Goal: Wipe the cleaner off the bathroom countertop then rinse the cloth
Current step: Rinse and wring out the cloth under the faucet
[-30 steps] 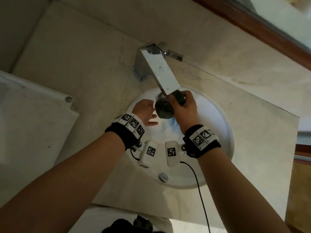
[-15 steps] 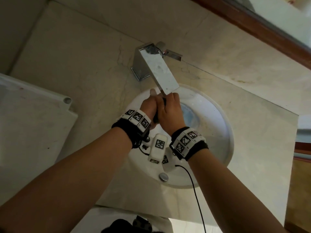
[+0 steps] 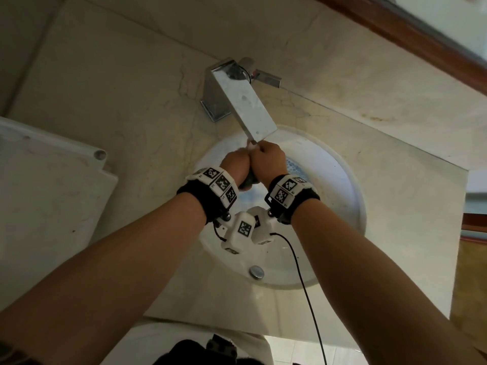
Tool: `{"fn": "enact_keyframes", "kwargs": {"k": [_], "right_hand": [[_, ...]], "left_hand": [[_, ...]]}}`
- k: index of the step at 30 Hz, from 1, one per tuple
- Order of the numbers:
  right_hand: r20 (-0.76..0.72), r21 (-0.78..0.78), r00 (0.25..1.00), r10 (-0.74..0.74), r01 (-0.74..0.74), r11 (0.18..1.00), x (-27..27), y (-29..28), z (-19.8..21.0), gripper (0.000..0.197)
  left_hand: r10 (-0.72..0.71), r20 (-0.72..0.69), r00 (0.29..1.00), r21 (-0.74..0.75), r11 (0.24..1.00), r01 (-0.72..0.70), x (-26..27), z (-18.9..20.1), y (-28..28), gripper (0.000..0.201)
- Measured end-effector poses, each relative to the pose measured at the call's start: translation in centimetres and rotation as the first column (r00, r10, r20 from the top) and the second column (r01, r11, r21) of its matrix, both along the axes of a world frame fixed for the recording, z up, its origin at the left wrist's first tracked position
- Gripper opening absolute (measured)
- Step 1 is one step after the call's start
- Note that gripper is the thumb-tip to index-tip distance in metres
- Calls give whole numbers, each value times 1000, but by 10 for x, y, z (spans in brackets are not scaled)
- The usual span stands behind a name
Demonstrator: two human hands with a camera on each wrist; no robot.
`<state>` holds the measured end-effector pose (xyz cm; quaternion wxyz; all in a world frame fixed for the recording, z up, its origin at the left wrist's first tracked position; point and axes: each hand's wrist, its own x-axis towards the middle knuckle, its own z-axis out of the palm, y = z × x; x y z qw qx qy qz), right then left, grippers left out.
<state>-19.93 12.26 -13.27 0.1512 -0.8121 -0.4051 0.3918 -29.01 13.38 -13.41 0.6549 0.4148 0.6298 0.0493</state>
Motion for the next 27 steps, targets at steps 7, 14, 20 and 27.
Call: {"fn": "enact_keyframes", "kwargs": {"k": [7, 14, 20, 27], "right_hand": [[-529, -314, 742, -412, 281, 907, 28, -21, 3, 59], [-197, 69, 964, -177, 193, 979, 13, -20, 8, 45], [-245, 266, 969, 9, 58, 962, -5, -29, 24, 42], [-185, 270, 973, 140, -86, 959, -4, -37, 20, 20]], "left_hand": [[171, 155, 973, 65, 981, -183, -7, -6, -8, 33], [461, 246, 852, -286, 875, -391, -14, -4, -4, 17], [585, 394, 708, -581, 756, -301, -18, -7, -4, 46], [594, 301, 746, -473, 772, -424, -10, -7, -3, 40]]}}
